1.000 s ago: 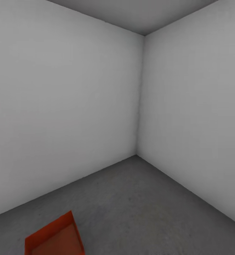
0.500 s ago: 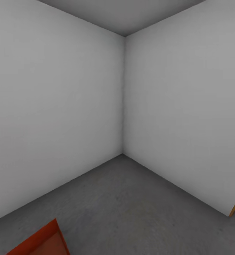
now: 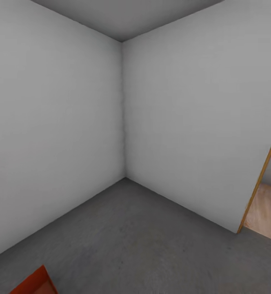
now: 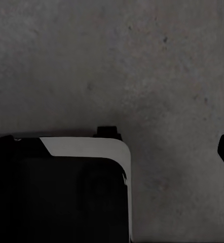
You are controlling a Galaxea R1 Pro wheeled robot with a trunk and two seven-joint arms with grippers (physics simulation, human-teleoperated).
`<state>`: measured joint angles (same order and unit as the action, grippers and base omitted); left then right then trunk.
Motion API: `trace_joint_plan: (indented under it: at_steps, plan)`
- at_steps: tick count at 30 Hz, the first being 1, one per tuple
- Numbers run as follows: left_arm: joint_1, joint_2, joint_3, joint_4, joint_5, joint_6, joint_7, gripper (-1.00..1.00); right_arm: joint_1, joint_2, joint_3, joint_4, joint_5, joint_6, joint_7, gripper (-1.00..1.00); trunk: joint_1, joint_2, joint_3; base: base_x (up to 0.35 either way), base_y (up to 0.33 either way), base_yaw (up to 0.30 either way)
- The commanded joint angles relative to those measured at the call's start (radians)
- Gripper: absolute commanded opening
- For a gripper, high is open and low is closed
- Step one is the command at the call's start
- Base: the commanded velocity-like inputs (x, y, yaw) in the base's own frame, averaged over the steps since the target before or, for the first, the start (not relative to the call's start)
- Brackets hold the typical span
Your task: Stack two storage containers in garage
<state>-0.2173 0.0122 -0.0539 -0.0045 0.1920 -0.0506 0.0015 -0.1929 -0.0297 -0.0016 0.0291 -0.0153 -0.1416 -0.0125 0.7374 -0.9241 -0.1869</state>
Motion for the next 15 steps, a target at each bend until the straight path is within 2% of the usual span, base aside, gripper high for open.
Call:
trace_joint_plan:
  at_steps: [1, 4, 5, 15]
  plan:
    - [0.000, 0.000, -0.006, 0.001, 0.009, -0.003, 0.000, 1.00, -0.002, 0.000, 0.000, 0.003, -0.002, -0.006, -0.001, 1.00, 0.000, -0.001, -0.001, 0.000, 0.000, -0.297]
    - [0.000, -0.010, -0.006, 0.001, 0.010, -0.003, -0.001, 1.00, -0.002, 0.002, 0.000, 0.003, -0.002, -0.006, -0.001, 1.00, 0.000, -0.001, -0.001, 0.000, 0.000, -0.297]
    - [0.000, -0.020, -0.007, 0.001, 0.006, 0.002, -0.004, 1.00, -0.002, 0.003, 0.000, 0.003, -0.002, -0.006, -0.001, 1.00, 0.000, -0.001, -0.001, 0.000, 0.000, -0.297]
    - [0.000, -0.030, -0.009, 0.002, 0.009, -0.004, -0.006, 1.00, -0.002, -0.001, 0.000, 0.003, -0.003, -0.004, 0.000, 1.00, 0.000, -0.001, -0.001, 0.000, 0.000, -0.297]
